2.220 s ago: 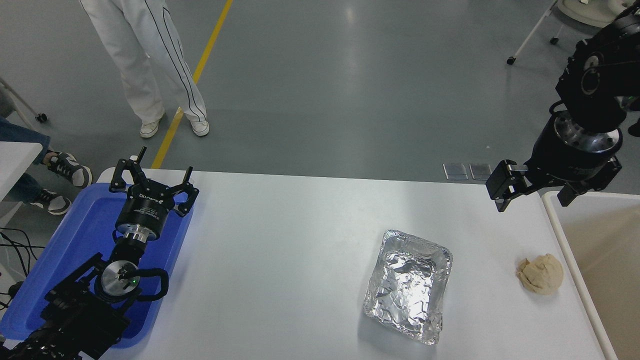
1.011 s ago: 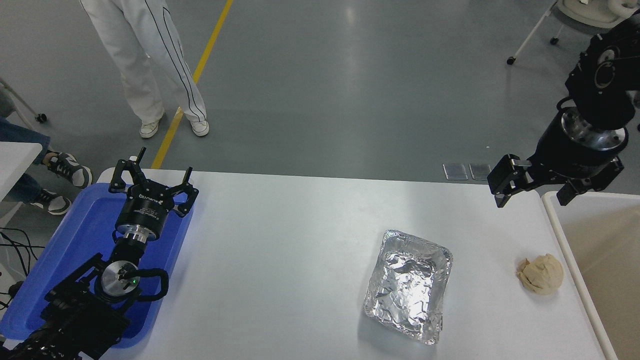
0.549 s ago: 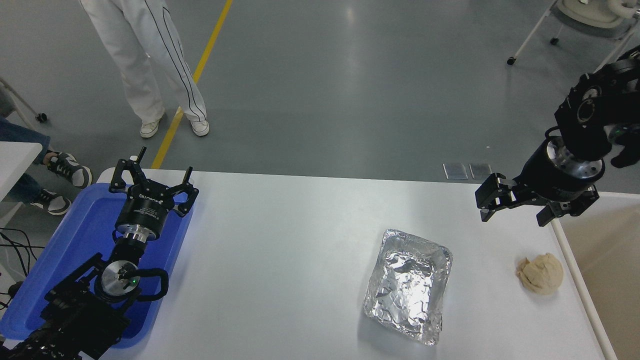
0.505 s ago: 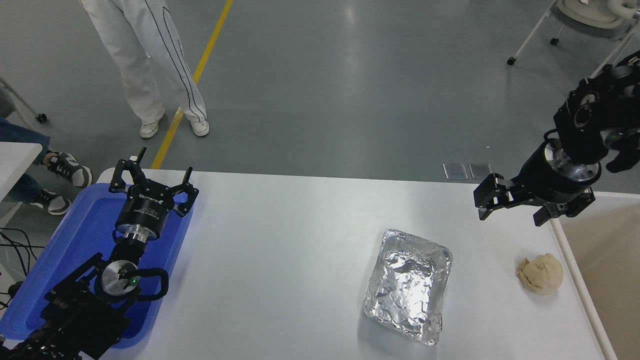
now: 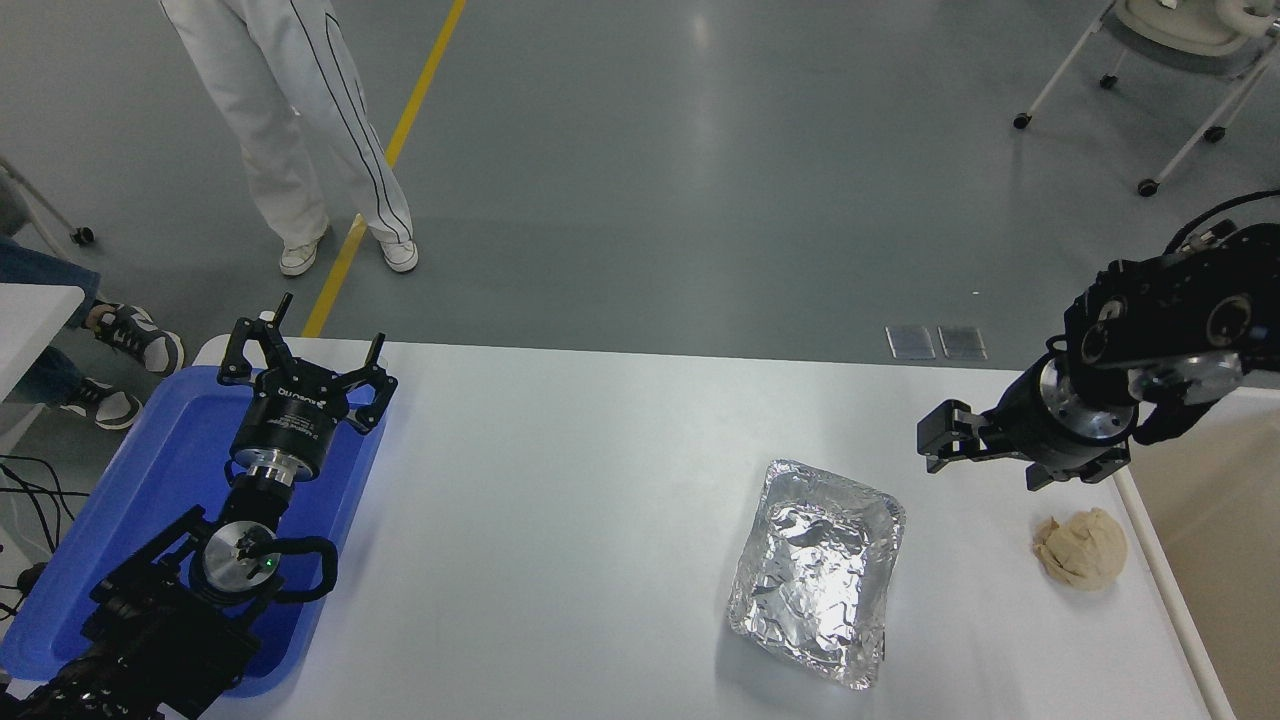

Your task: Pick up foil plate and place in dustbin

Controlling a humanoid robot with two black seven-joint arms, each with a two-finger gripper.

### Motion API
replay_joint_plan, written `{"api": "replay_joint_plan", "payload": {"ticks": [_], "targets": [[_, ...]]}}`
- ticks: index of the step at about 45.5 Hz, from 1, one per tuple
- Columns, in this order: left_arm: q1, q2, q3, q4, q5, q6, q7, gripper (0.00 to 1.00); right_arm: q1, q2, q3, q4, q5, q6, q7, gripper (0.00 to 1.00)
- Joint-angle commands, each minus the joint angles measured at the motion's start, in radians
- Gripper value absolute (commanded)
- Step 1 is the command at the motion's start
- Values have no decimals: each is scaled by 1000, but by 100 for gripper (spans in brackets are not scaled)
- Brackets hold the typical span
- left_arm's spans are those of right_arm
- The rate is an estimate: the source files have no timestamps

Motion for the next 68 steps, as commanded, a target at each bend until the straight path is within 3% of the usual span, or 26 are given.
{"api": "replay_joint_plan", "payload": {"ticks": [1,12,19,32,37,51,54,68], "targets": [[0,0,0,0,0,0,1,100,-102,58,17,-27,7,-44,2,96],[0,0,0,0,0,0,1,100,-192,117,46,-38,4,-93,2,96],[0,0,0,0,0,0,1,100,-246,143,57,-56,4,-105,0,89],[0,0,0,0,0,0,1,100,-295,144,104,-93,4,-108,-1,86],[0,0,0,0,0,0,1,100,-307,141,111,-110,7,-113,-1,77],[0,0,0,0,0,0,1,100,-379,141,135,-151,10,-168,-1,74],[0,0,0,0,0,0,1,100,-390,140,157,-161,35,-177,-1,69],[0,0,0,0,0,0,1,100,-422,141,172,-191,99,-211,-1,67]]}}
